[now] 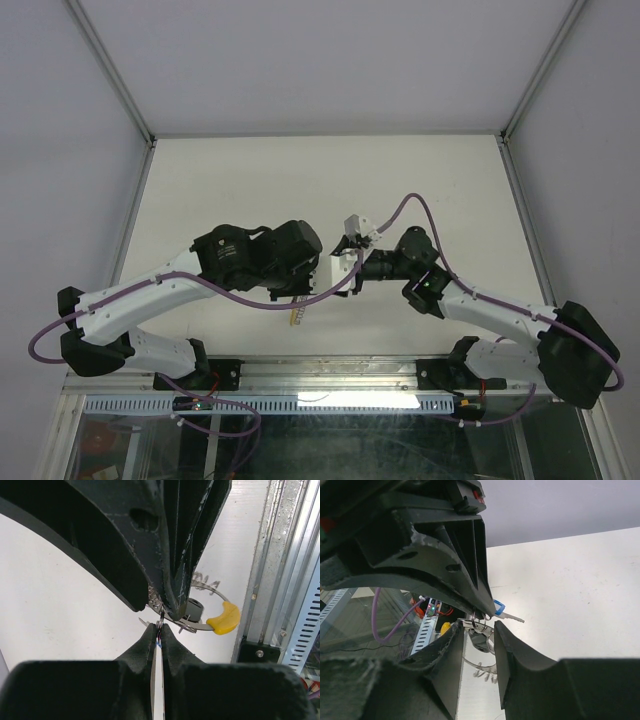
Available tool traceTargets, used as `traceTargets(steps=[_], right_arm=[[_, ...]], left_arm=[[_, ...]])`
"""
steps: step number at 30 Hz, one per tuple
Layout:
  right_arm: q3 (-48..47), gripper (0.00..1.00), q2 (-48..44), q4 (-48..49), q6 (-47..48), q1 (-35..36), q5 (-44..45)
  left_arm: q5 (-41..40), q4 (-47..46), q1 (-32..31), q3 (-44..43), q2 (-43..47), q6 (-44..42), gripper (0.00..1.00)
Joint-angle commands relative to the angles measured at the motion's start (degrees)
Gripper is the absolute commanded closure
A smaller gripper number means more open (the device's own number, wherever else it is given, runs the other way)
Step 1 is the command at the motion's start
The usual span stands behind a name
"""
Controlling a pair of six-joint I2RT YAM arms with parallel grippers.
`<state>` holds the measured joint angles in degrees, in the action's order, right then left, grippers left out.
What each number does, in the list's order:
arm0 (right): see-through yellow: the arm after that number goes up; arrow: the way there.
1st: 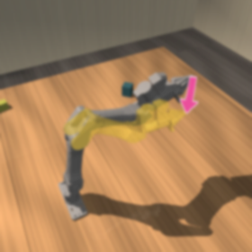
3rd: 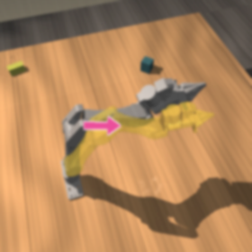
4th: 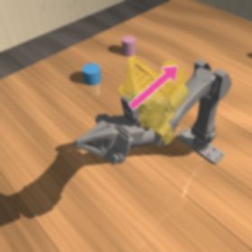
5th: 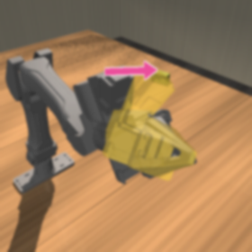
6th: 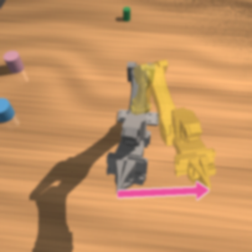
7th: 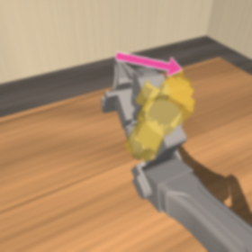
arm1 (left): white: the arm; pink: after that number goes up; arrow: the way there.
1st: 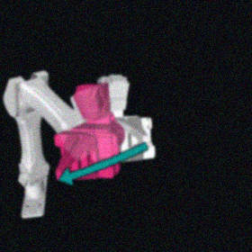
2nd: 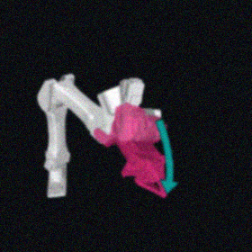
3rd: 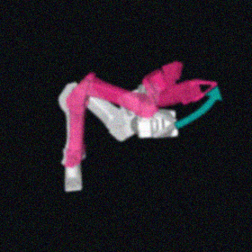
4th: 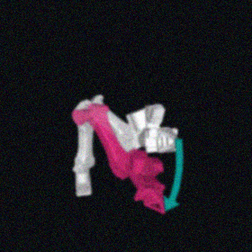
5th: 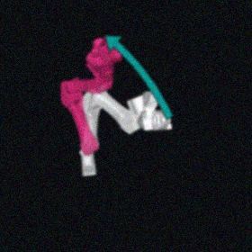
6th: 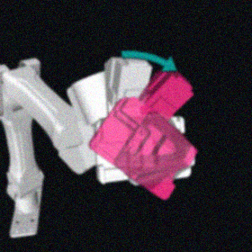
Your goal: Put the keys on the keyring
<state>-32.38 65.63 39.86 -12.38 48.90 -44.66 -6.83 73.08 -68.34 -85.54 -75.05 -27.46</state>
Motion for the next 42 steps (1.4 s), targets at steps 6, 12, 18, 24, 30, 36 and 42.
traceTargets(steps=[6, 12, 18, 24, 30, 36, 42], right_arm=[[-1.50, 0.67, 1.52, 4.97, -0.72, 0.21, -1.30], [-2.12, 0.67, 2.47, 5.88, -1.09, 0.46, -1.48], [-2.72, 0.68, 3.62, 6.94, -1.53, 0.75, -1.85], [-3.36, 0.69, 4.32, 7.30, -1.60, 0.82, -2.05], [-3.74, 0.71, 4.77, 7.35, -1.66, 0.91, -2.13], [-4.41, 0.78, 5.34, 6.72, -1.47, 1.08, -2.62], [-4.80, 1.00, 4.70, 4.34, 0.02, 1.10, -2.90]], left_arm=[[1.18, -1.95, -0.74, -2.90, 0.60, 0.66, 1.00], [1.20, -2.06, -0.68, -2.69, 0.60, 0.66, 1.00], [1.23, -2.03, -0.79, -2.70, 0.60, 0.66, 1.00], [1.38, -2.21, -0.80, -2.69, 0.44, 0.51, 1.00], [1.60, -2.22, -0.75, -2.79, 0.51, 0.48, 1.00], [1.57, -2.40, -0.83, -2.84, 0.70, 0.48, 1.00], [1.35, -3.02, -0.79, -2.75, 1.22, 0.48, 1.00]])
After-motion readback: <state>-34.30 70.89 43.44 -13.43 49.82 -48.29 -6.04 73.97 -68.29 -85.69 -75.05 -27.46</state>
